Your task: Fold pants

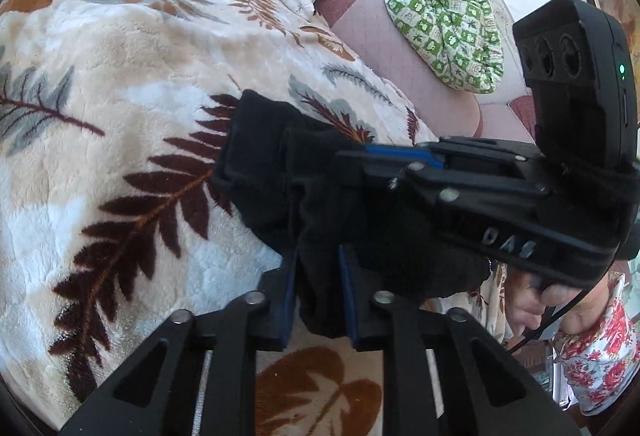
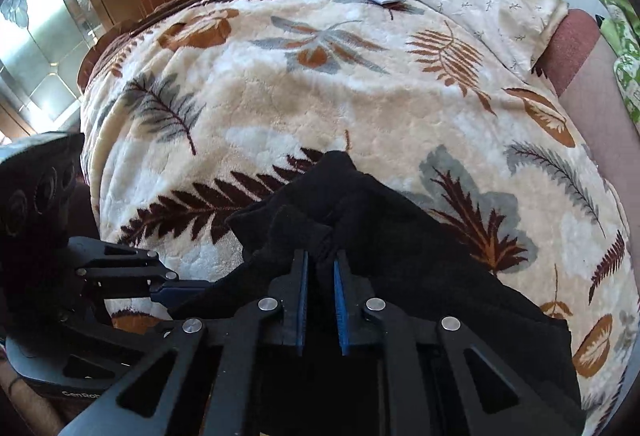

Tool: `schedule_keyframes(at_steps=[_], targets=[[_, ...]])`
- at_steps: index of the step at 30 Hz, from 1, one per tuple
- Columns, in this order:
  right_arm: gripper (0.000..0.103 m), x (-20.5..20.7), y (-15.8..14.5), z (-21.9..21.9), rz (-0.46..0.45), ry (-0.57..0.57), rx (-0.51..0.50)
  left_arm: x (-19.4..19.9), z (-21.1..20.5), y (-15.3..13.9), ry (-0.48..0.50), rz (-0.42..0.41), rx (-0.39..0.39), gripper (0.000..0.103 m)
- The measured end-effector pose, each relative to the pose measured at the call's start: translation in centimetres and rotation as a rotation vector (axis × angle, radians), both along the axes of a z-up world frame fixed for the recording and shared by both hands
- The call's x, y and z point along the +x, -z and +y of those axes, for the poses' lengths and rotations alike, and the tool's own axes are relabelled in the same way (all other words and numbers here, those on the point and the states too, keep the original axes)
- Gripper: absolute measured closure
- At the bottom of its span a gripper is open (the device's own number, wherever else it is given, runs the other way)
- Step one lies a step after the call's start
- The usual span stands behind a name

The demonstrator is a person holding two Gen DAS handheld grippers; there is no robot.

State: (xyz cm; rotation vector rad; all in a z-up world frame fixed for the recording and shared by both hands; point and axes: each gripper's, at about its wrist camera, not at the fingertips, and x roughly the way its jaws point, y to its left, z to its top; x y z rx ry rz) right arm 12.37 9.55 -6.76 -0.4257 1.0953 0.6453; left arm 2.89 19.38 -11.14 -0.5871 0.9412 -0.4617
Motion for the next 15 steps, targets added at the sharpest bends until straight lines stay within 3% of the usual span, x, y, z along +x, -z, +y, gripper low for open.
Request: schedule_keyframes(at_steps=[4, 10, 15], targets=[[0.090, 0.8, -1.4, 0.3, -0.028, 0.032, 0.023, 0.5, 1.0, -0.4, -0.043, -0.016, -0.038, 0.088], [0.090, 3.7, 0.3, 2.4, -0.019, 0.074, 0.011, 1.2, 2.7, 0.4, -0.107, 0.029, -0.073, 0.085], [0.092, 5.8, 1.6, 3.7, 0.002, 0.118, 0.035, 1.0, 2.7, -0.4, -0.129, -0.014, -0.002, 0.085]])
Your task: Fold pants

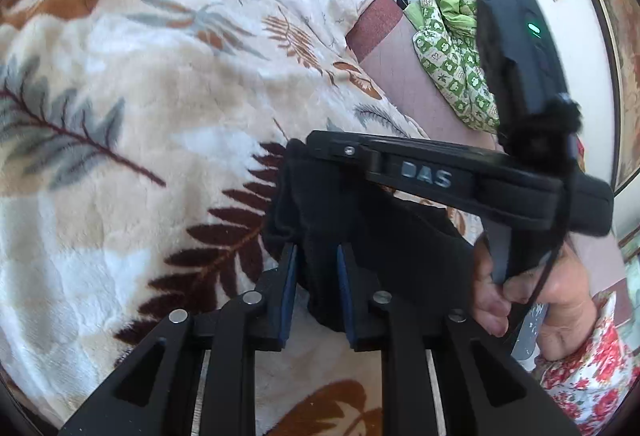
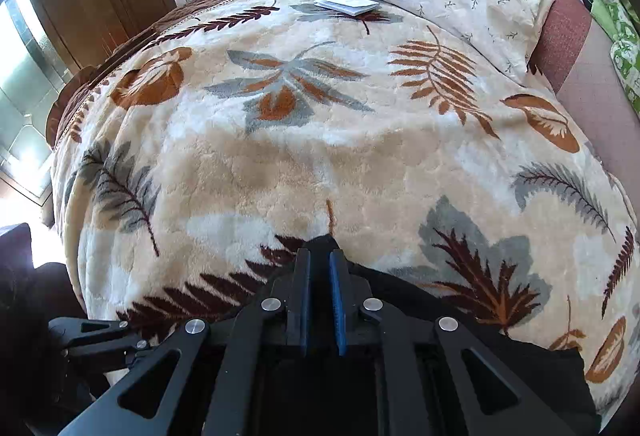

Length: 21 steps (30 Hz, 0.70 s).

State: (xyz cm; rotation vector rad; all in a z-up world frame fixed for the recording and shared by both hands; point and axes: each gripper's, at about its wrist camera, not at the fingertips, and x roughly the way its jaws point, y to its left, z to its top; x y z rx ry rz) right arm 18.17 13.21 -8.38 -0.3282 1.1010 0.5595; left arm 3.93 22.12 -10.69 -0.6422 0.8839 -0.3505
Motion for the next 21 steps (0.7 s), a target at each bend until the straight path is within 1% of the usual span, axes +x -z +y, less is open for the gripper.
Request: schedule_keyframes(at_steps=[2, 3, 4, 5, 6, 7, 8, 9, 11, 12, 13, 14, 16, 17, 18, 19, 20, 21], targets=[[0.092, 0.3, 0.2, 0.6, 0.002, -0.006, -0.004, 0.0, 0.1, 0.1, 0.002, 0.004, -0.002, 0.085], [0.091, 0.3, 0.1, 0.6, 0.016, -0.015, 0.016, 0.0, 0.1, 0.2, 0.004, 0.010, -0.009, 0.084], [0.088, 0.3, -0.1, 0.5, 0.037, -0.023, 0.038, 0.1, 0.2, 0.4, 0.007, 0.018, -0.020, 0.083], [0.083, 0.3, -0.4, 0.3, 0.056, -0.033, 0.053, 0.2, 0.3, 0.6, 0.008, 0.027, -0.037, 0.079], [0.060, 0.1, -0.7, 0.1, 0.058, -0.039, 0.051, 0.2, 0.3, 0.8, 0.010, 0.035, -0.051, 0.077], [0.028, 0.0, -1.0, -0.2, 0.049, -0.040, 0.040, 0.3, 0.4, 1.0, 0.011, 0.044, -0.069, 0.076], [0.020, -0.1, -1.4, -0.7, 0.027, -0.037, 0.026, 0.3, 0.4, 1.1, 0.012, 0.049, -0.079, 0.075], [0.019, -0.3, -1.7, -1.2, 0.002, -0.036, 0.015, 0.3, 0.5, 1.3, 0.015, 0.053, -0.087, 0.075], [0.023, -0.4, -1.5, -1.7, 0.005, -0.051, -0.020, 0.3, 0.4, 1.3, 0.018, 0.055, -0.086, 0.075], [0.031, -0.6, -1.2, -1.9, 0.010, -0.062, -0.036, 0.3, 0.3, 1.3, 0.021, 0.055, -0.085, 0.075], [0.045, -0.8, -0.7, -1.8, 0.017, -0.076, -0.056, 0.2, 0.1, 1.3, 0.025, 0.055, -0.082, 0.075], [0.050, -1.1, 0.1, -1.7, 0.030, -0.097, -0.082, 0.1, 0.1, 1.2, 0.027, 0.054, -0.077, 0.075], [0.067, -1.8, 1.5, -1.2, 0.031, -0.129, -0.133, 0.0, -0.2, 1.2, 0.037, 0.050, -0.063, 0.075], [0.069, -2.2, 1.7, -1.0, 0.015, -0.136, -0.146, -0.1, -0.4, 1.0, 0.043, 0.044, -0.049, 0.075], [0.075, -2.5, 1.5, -1.0, -0.003, -0.134, -0.147, 0.1, -0.7, 0.9, 0.047, 0.037, -0.039, 0.081], [0.083, -2.7, 1.1, -1.0, -0.020, -0.127, -0.142, 0.2, -0.8, 0.8, 0.059, 0.028, -0.034, 0.085], [0.085, -2.8, 0.7, -1.2, -0.027, -0.118, -0.138, 0.3, -1.0, 0.7, 0.068, 0.024, -0.031, 0.089], [0.089, -2.8, 0.4, -1.4, -0.033, -0.110, -0.135, 0.4, -1.1, 0.7, 0.068, 0.022, -0.024, 0.089]])
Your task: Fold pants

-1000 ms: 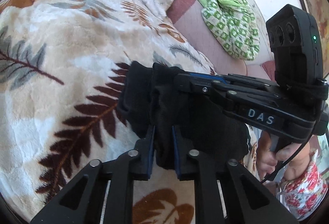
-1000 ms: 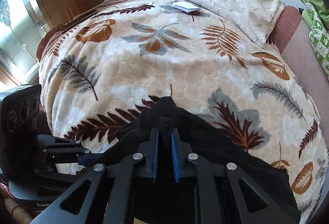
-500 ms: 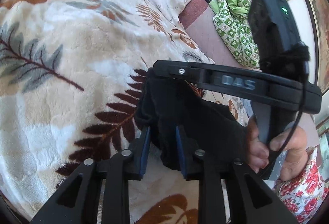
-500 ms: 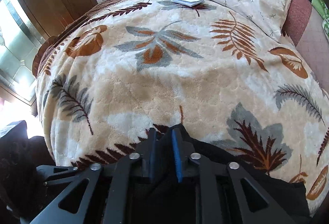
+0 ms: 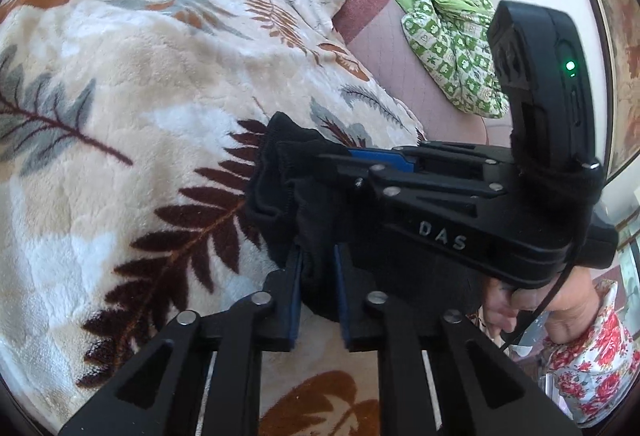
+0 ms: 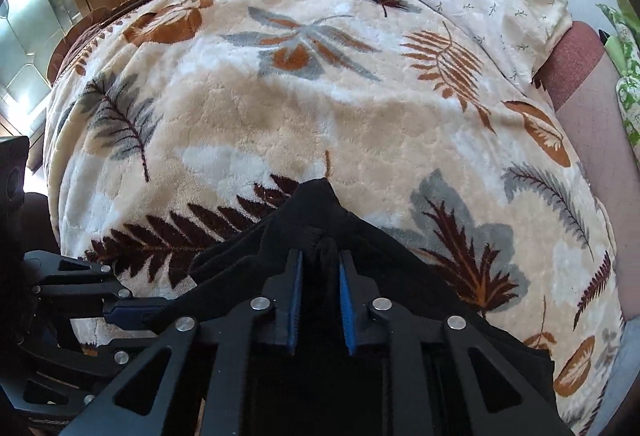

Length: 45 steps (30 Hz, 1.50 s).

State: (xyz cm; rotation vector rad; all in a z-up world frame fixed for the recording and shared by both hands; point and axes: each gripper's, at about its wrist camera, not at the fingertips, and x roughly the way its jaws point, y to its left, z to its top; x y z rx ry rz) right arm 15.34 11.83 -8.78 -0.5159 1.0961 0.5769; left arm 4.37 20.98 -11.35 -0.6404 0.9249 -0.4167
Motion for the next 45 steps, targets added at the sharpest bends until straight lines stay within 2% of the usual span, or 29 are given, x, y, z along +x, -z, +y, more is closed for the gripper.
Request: schedule_keyframes(at_steps=[9, 14, 19, 22, 26, 28, 32, 36, 39, 41, 45], targets=[[0.092, 0.9, -2.8, -0.3, -0.073, 0.067, 0.047, 0.6, 1.1, 0.0, -0.044, -0.007, -0.041, 0.089], [0.092, 3.0, -1.0, 0.2, -0.043, 0.113, 0.032, 0.8, 2.2, 0.2, -0.082, 0.009, -0.060, 0.089], [0.090, 3.8, 0.3, 1.0, -0.015, 0.141, 0.033, 0.3, 3.1, -0.4, -0.132, -0.014, -0.023, 0.089], [0.084, 4.0, 0.4, 1.2, 0.000, 0.153, 0.040, 0.1, 4.0, -0.7, -0.179, -0.024, -0.008, 0.089], [0.061, 4.1, -1.3, 0.3, -0.013, 0.176, 0.131, -0.2, 5.4, -0.7, -0.227, -0.021, -0.016, 0.089], [0.054, 3.6, -2.8, -0.4, -0.051, 0.209, 0.171, -0.2, 5.9, -0.7, -0.240, -0.016, -0.020, 0.088], [0.054, 0.7, -3.3, -0.9, -0.068, 0.207, 0.167, -0.2, 5.8, -0.9, -0.250, -0.026, 0.000, 0.080], [0.054, -1.1, -0.3, 0.5, -0.055, 0.164, 0.078, -0.4, 5.9, -1.3, -0.270, -0.040, 0.042, 0.075], [0.051, -1.3, 1.5, 1.9, 0.026, 0.139, 0.119, -0.8, 6.9, -1.6, -0.327, -0.053, 0.085, 0.075], [0.030, -1.6, 1.9, 2.9, 0.036, 0.116, 0.117, -1.1, 7.8, -1.7, -0.360, -0.059, 0.091, 0.075], [0.028, -2.4, 0.8, 1.9, 0.050, 0.109, 0.208, -1.3, 8.3, -1.6, -0.376, -0.054, 0.089, 0.071]])
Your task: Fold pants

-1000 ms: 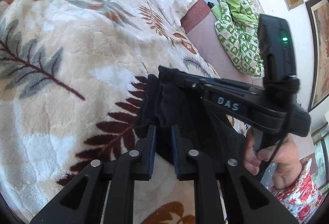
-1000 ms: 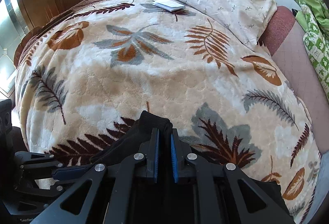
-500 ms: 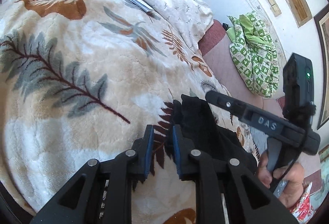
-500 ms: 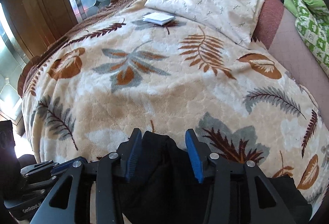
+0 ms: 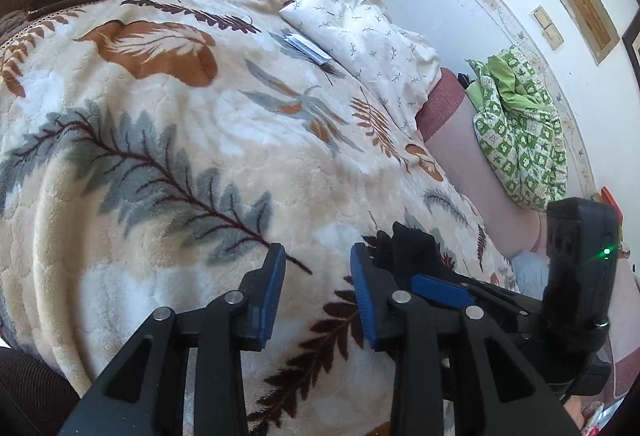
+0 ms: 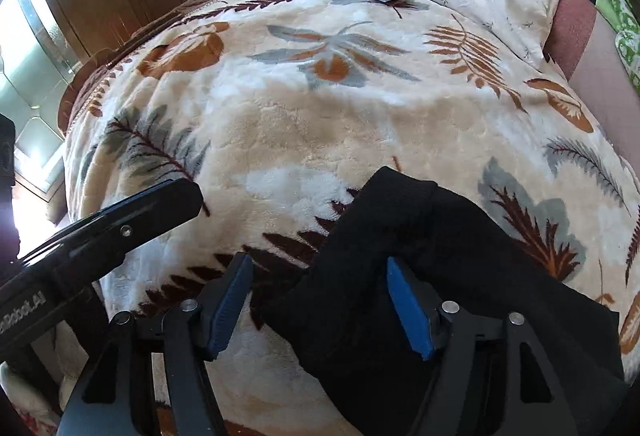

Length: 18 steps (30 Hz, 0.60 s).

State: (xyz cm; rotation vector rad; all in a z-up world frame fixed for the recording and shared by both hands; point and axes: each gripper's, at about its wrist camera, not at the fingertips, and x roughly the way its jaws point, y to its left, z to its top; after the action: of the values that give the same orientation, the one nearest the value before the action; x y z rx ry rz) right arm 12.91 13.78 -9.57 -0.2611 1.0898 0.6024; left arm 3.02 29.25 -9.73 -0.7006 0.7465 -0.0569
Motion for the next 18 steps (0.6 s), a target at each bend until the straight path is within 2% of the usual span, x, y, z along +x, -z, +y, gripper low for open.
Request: schedule_keyframes(at_steps=[3, 6, 10, 12, 13, 14, 15, 18], targets=[[0.030, -1.2, -1.9, -2.5, -0.020, 0.024, 0.076, 0.0, -0.5, 0.1, 0.015, 0.007, 0.016, 0.071], [0.030, -2.0, -4.1, -6.2, -0.083, 0.071, 0.097, -0.1, -1.2, 0.0, 0.032, 0.005, 0.038, 0.069], [0.030, 0.1, -5.7, -12.9, -0.156, 0.242, -0.010, 0.0, -2.6, -0.2, 0.080, -0.003, 0.065, 0.067], [0.030, 2.0, -5.3, -16.7, -0.172, 0.353, -0.115, 0.0, -3.4, -0.4, 0.105, -0.010, 0.092, 0.066], [0.039, 2.8, -5.0, -18.2, -0.171, 0.387, -0.142, 0.1, -3.7, -0.4, 0.114, -0.013, 0.100, 0.066], [0.052, 3.6, -4.5, -19.5, -0.152, 0.413, -0.163, 0.1, -4.0, -0.4, 0.125, -0.013, 0.105, 0.066], [0.057, 4.5, -3.7, -20.5, -0.125, 0.430, -0.192, 0.2, -4.2, -0.4, 0.134, -0.011, 0.106, 0.066], [0.059, 6.3, -0.9, -21.3, -0.062, 0.428, -0.277, 0.4, -4.6, 0.0, 0.156, -0.004, 0.102, 0.066]])
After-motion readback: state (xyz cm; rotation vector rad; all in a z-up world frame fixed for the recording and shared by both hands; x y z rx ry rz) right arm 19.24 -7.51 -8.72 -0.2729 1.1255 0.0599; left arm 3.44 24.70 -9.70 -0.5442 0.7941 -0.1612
